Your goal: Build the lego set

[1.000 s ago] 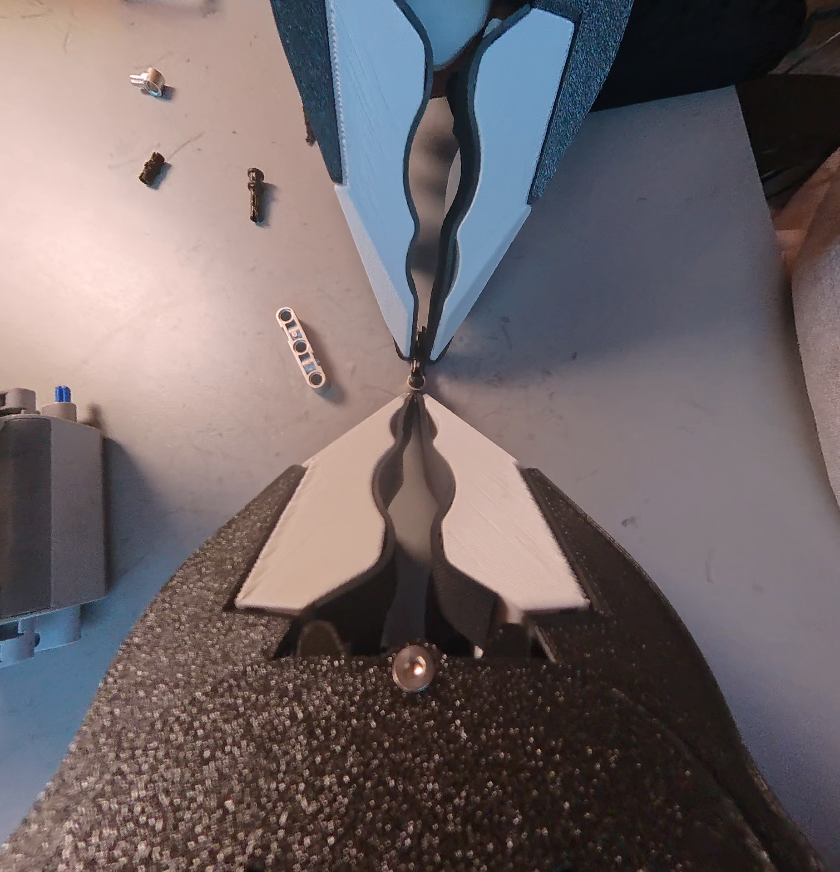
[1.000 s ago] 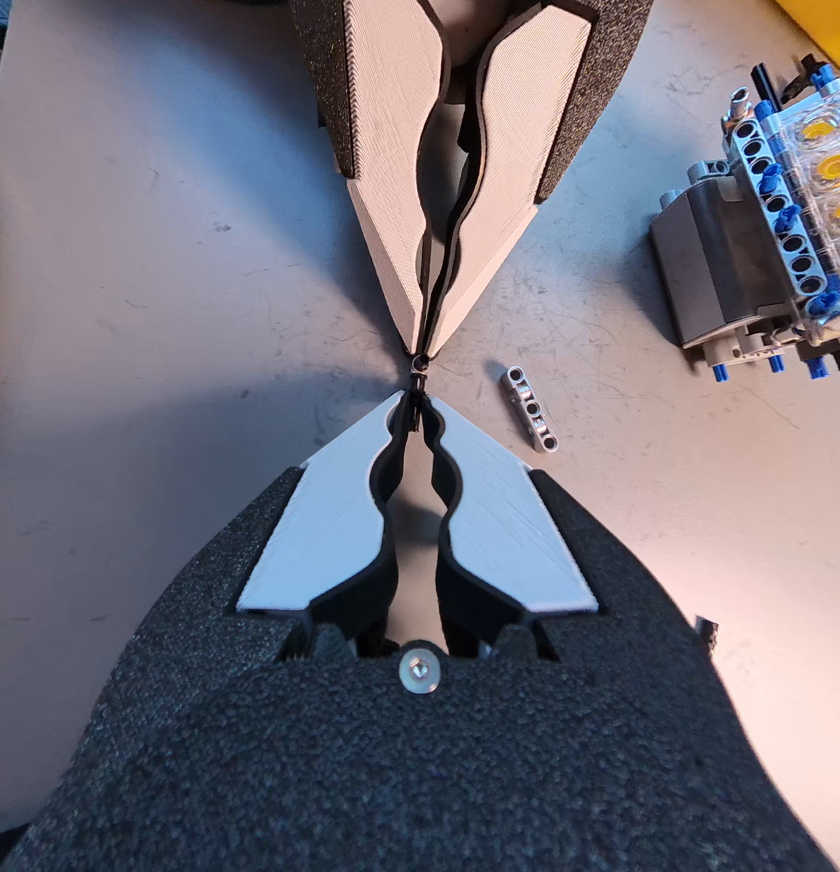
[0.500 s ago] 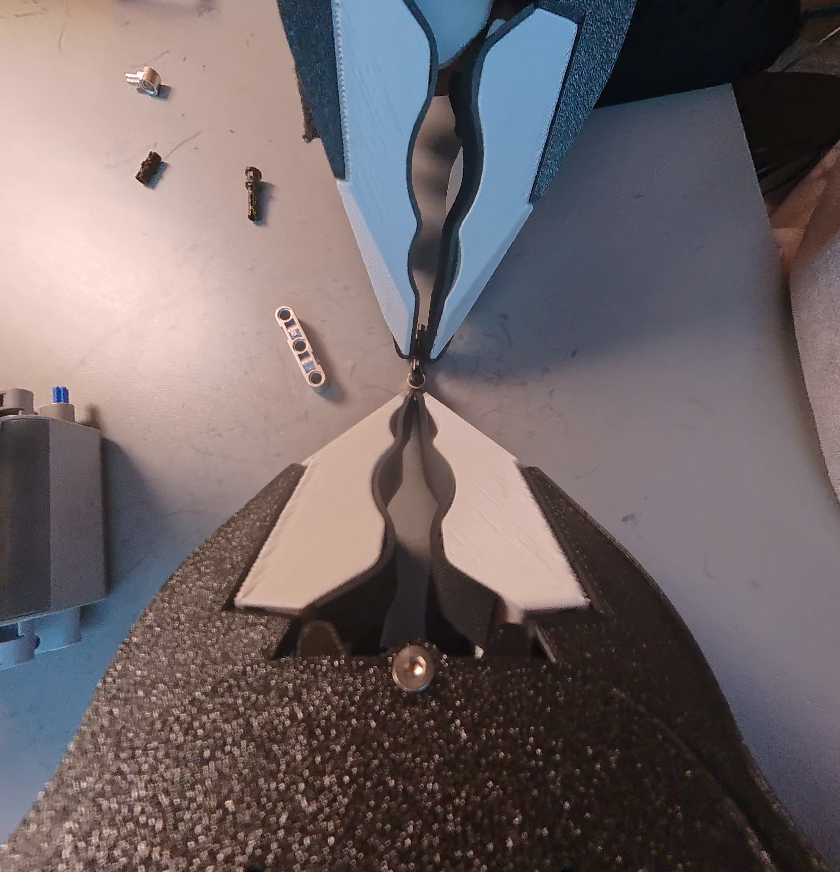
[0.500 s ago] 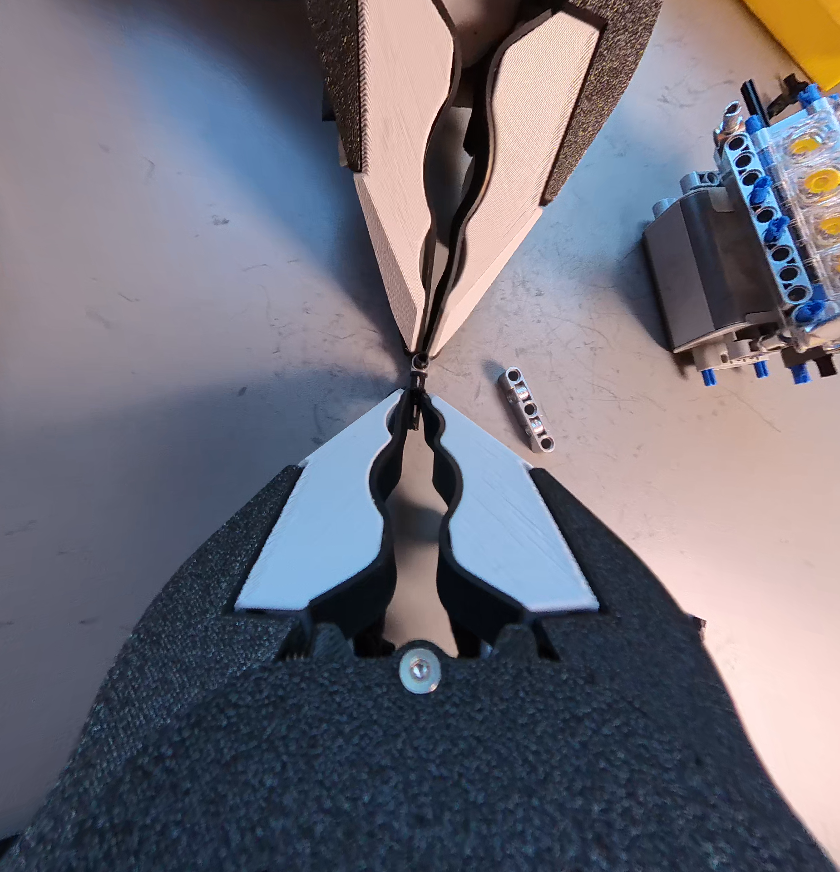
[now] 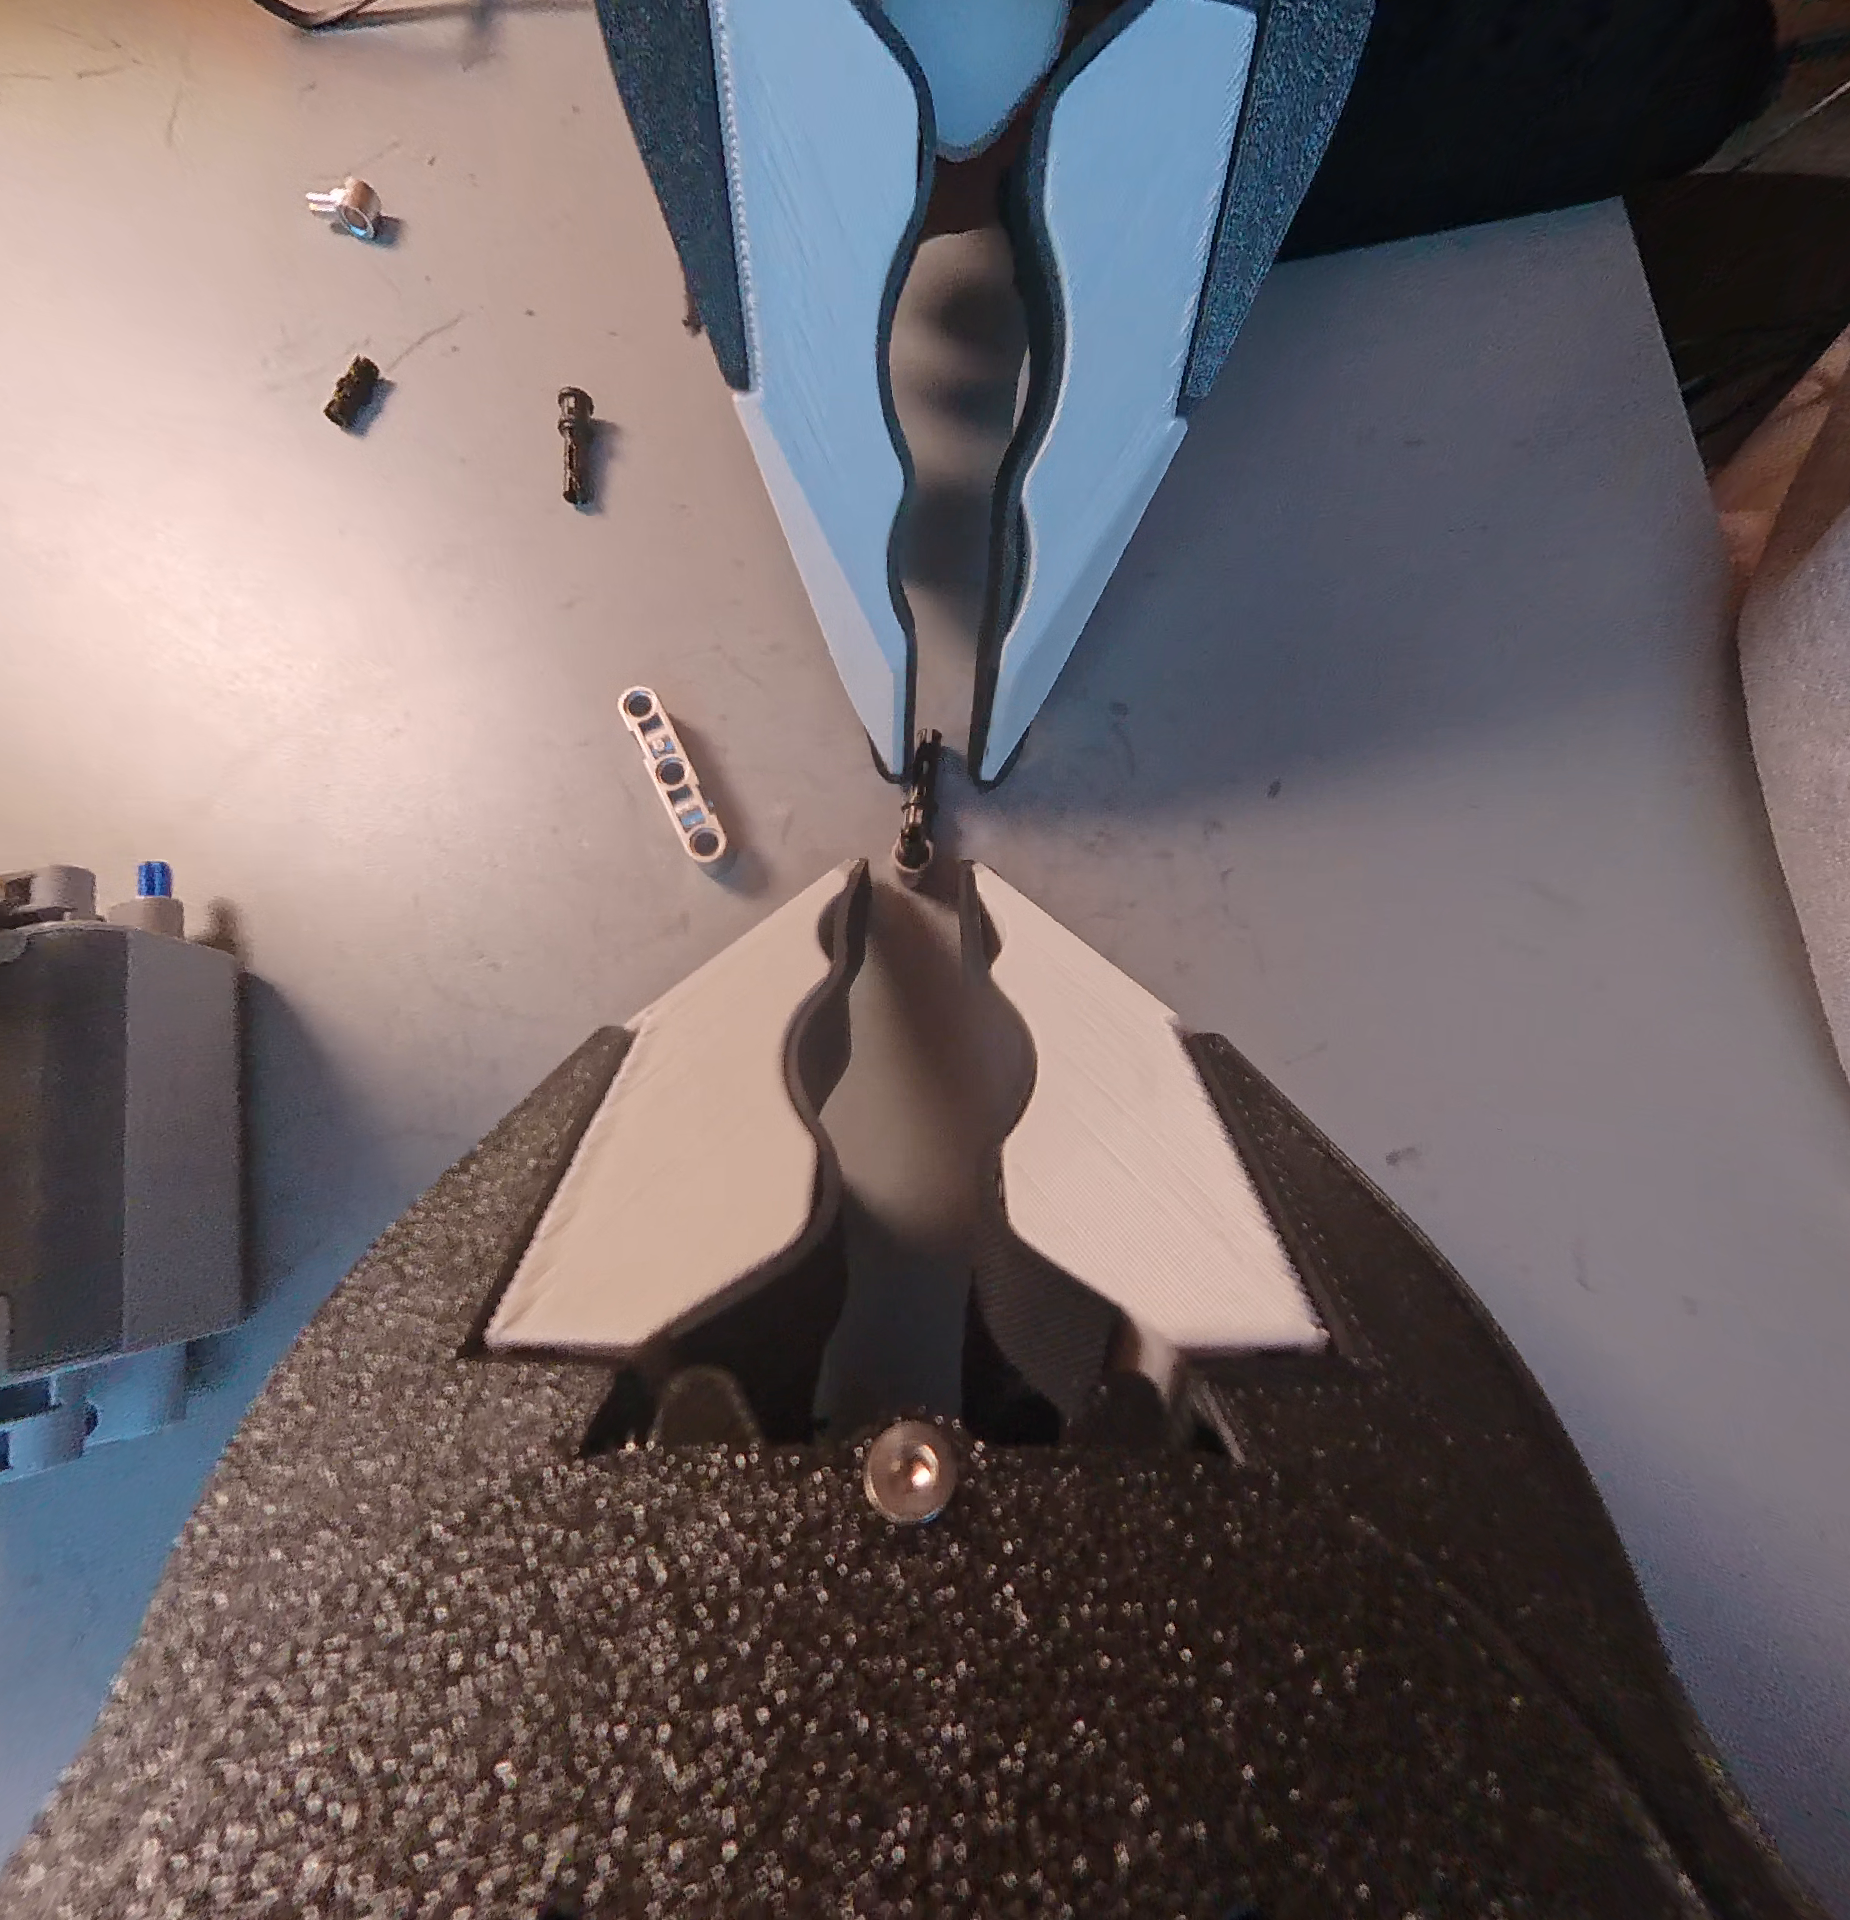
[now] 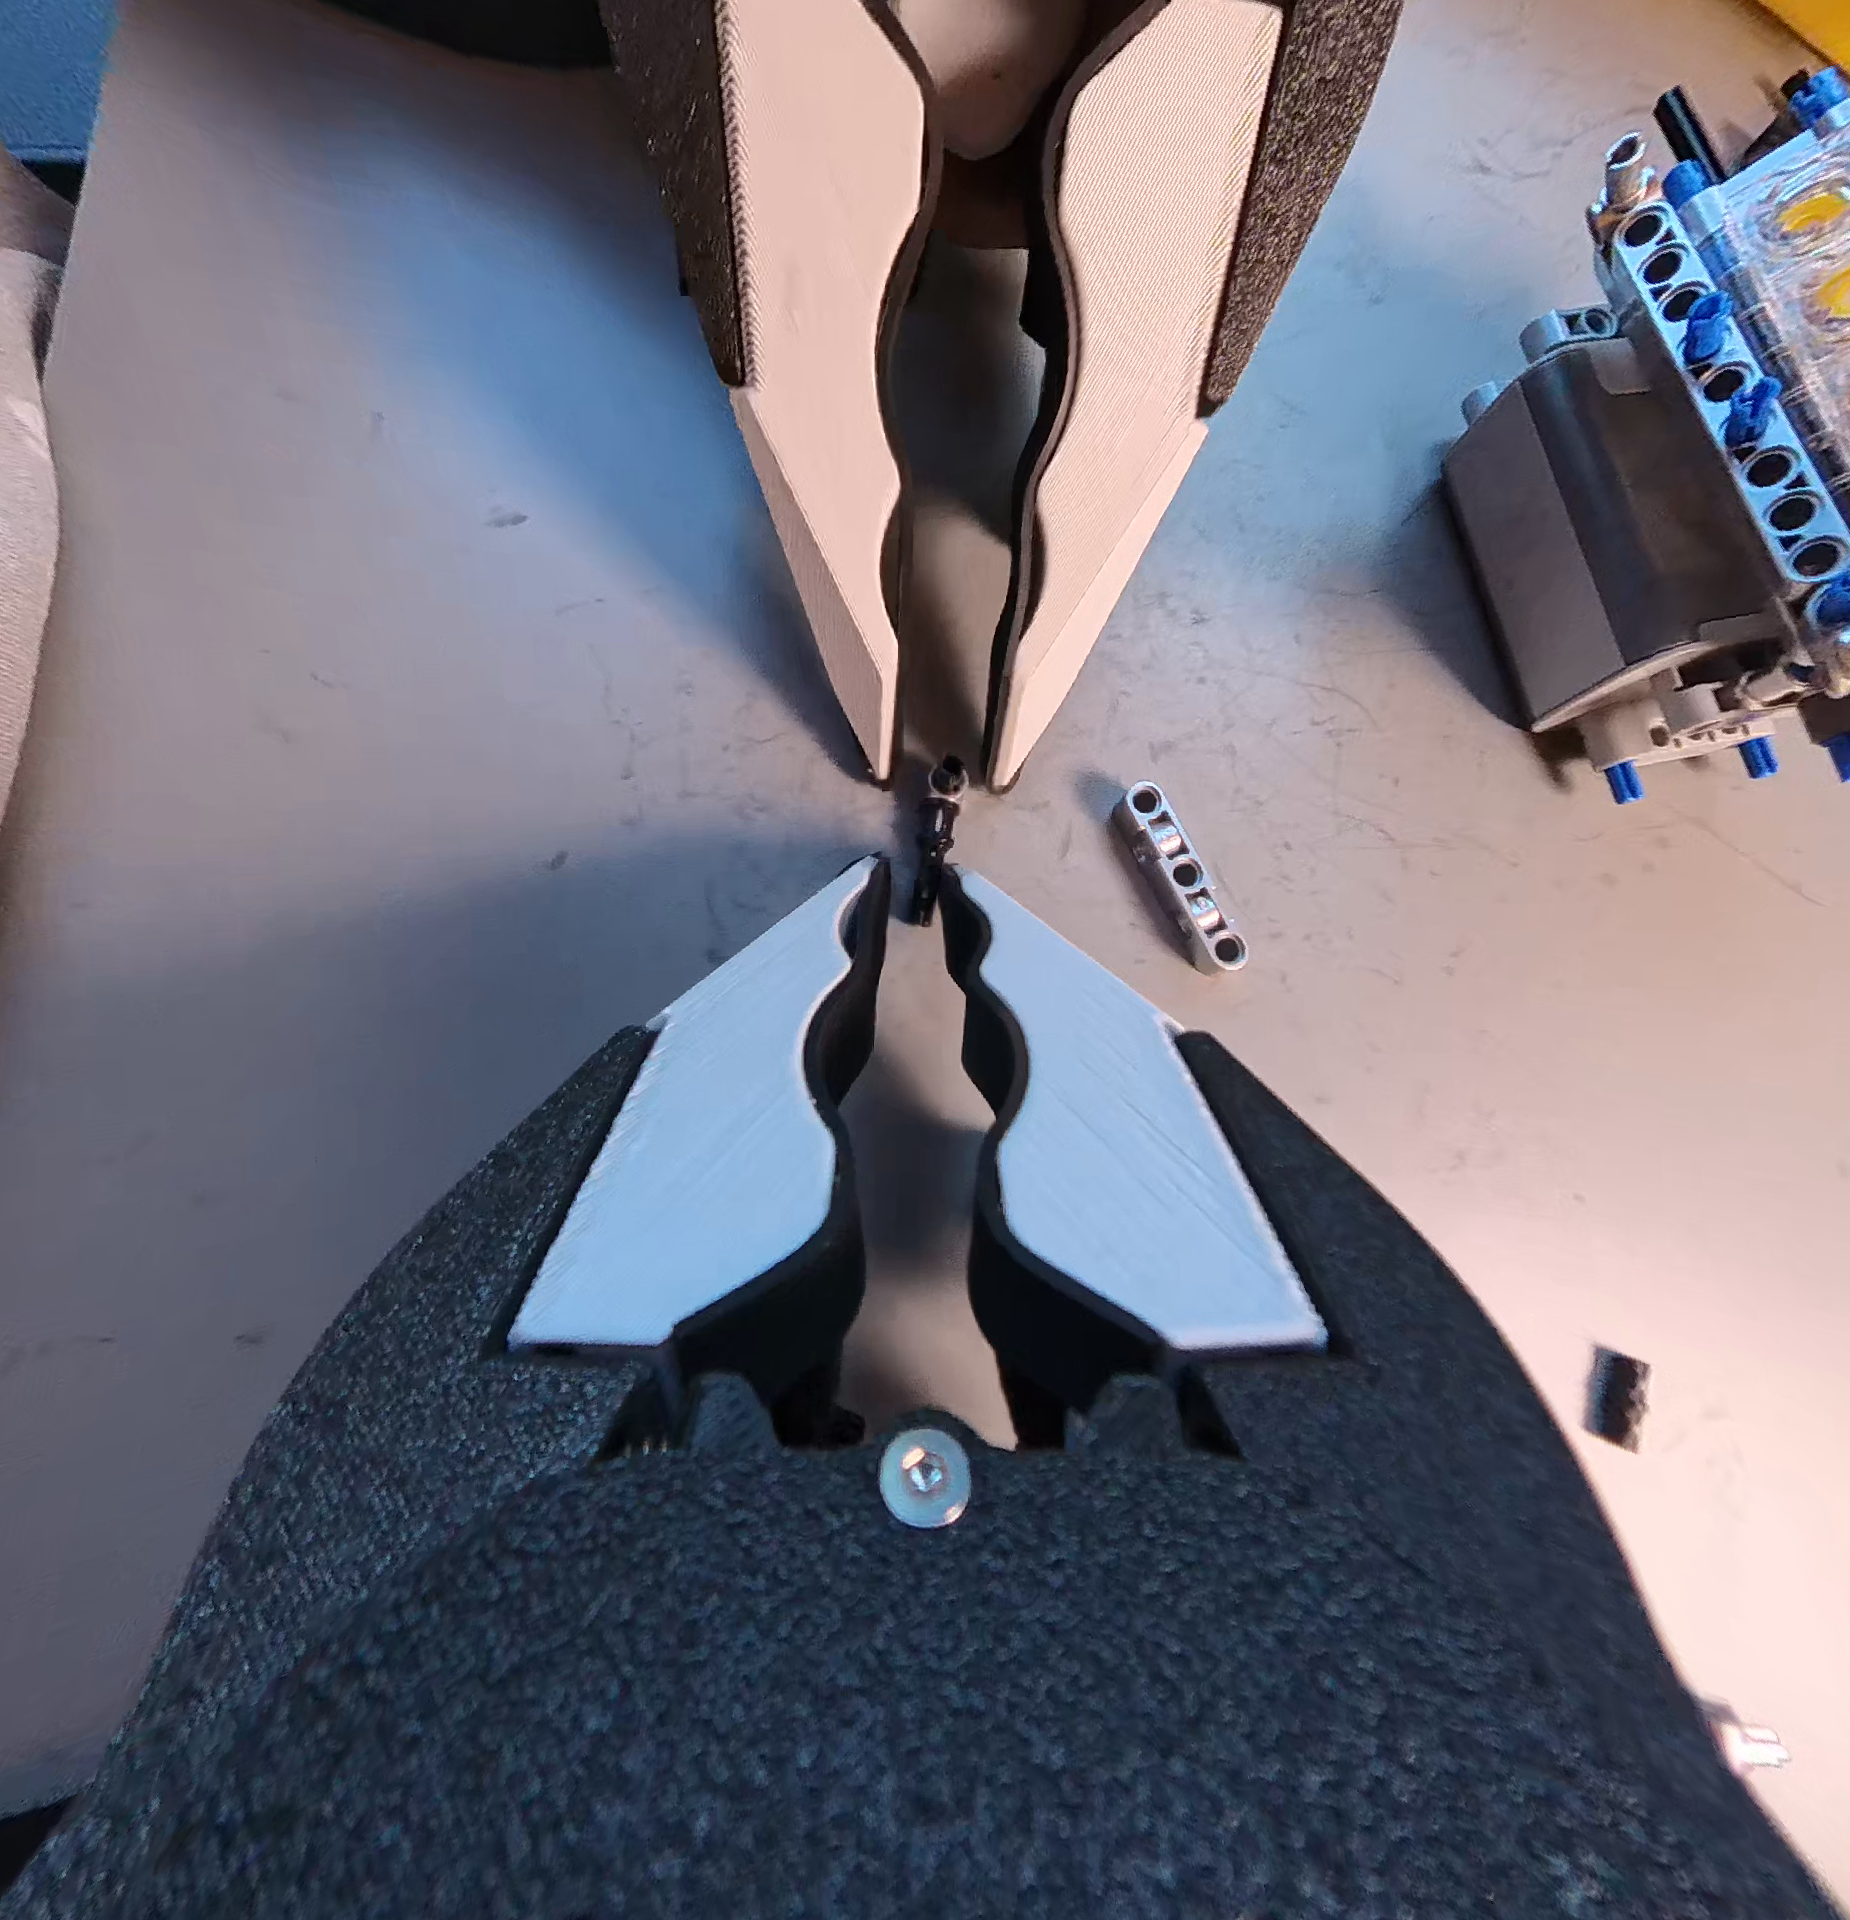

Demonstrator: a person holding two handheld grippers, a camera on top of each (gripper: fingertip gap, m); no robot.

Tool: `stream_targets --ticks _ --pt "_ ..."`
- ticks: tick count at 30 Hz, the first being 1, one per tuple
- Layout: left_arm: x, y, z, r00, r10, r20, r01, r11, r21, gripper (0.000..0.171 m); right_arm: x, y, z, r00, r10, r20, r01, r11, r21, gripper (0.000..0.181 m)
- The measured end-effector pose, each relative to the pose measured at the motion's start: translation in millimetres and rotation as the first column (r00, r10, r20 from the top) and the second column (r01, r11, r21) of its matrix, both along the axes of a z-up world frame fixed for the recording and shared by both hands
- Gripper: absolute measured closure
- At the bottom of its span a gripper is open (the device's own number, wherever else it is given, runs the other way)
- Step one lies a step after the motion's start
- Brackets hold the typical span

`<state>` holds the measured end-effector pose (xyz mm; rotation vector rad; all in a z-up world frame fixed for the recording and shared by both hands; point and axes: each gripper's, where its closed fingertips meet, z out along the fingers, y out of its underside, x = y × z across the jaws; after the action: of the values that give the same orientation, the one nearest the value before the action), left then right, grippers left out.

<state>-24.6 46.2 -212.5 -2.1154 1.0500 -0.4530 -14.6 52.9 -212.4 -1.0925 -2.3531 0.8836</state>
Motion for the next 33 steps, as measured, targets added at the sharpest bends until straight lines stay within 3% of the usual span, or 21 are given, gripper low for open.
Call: stream_targets --ticks 11,19,28,33 --pt "2 -5 0 0.998 -0.048 -0.033 0.049 0.999 0.016 0.165 -7 -8 0 0.999 -0.02 -0.026 0.021 0.999 0.047 0.177" --pt "-28 -11 0 0.998 -0.016 -0.06 0.016 1.0 0.008 0.165 -12 5 13 0.992 -0.086 -0.091 0.087 0.996 0.009 0.167" --pt "-71 -13 0 0.995 0.082 -0.052 -0.082 0.997 0.002 0.165 -22 73 33 0.92 -0.327 -0.217 0.341 0.939 0.032 0.163" --pt "-81 -12 1 0.991 0.113 -0.07 -0.111 0.994 0.022 0.157 -13 129 50 0.809 -0.523 -0.27 0.535 0.844 -0.033 0.159"
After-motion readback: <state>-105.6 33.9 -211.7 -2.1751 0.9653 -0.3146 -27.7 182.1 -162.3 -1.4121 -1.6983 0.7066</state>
